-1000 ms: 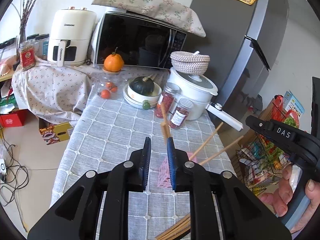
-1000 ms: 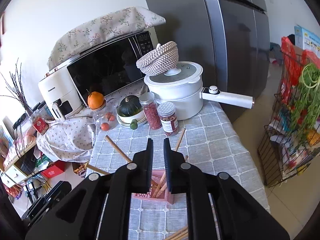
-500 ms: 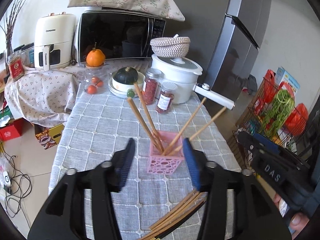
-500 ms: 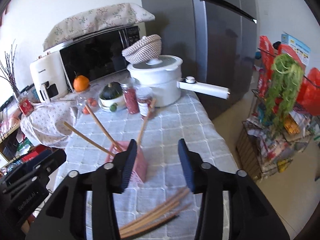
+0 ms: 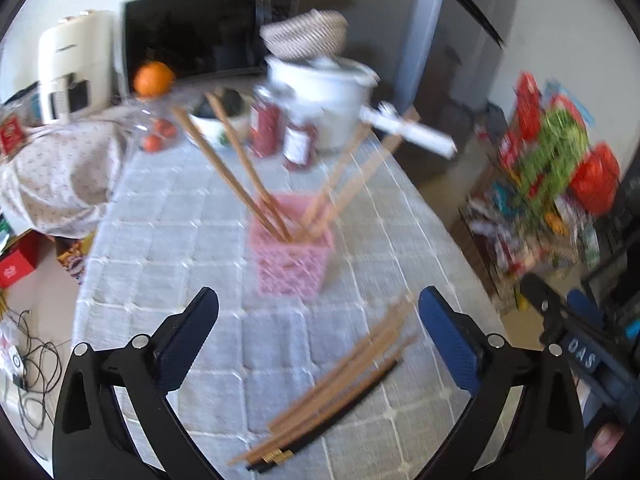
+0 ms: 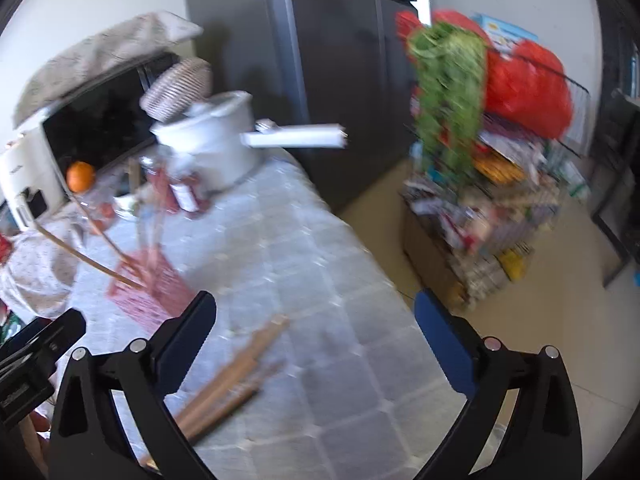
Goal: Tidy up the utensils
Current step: 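Open both tools and lift them away from the pink holder, then lower the left tool onto the loose chopsticks while the right tool reaches toward them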
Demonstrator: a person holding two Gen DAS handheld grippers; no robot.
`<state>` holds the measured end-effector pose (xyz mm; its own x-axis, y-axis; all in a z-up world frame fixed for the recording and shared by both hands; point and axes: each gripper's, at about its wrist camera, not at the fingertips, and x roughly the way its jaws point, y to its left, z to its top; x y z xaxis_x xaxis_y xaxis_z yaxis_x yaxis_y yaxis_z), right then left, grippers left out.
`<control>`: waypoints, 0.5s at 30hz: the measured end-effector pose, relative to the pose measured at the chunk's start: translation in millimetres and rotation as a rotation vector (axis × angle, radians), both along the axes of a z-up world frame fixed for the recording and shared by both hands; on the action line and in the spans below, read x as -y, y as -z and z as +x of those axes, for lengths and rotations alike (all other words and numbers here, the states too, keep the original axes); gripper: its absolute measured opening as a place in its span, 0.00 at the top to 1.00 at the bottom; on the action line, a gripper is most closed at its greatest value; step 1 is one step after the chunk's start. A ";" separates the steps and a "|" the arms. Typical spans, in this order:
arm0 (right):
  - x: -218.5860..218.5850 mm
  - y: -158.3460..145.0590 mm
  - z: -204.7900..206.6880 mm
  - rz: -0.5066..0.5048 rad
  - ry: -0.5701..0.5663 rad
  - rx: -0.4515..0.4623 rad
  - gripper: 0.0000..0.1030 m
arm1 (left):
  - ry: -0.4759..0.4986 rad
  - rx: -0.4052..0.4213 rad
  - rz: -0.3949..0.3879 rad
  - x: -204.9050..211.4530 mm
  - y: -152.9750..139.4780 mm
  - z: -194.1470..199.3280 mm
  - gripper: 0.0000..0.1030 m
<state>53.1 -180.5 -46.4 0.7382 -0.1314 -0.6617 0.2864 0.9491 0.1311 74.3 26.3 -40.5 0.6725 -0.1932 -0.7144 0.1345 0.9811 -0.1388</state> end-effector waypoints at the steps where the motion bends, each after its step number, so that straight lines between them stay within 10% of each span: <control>1: 4.1 1.8 -1.9 -0.001 0.011 -0.002 0.06 | 0.029 -0.022 0.022 8.7 6.1 0.2 0.07; 15: 82.6 50.8 -32.0 0.129 0.178 -0.112 0.06 | 0.239 -0.233 0.124 89.0 42.5 37.1 0.08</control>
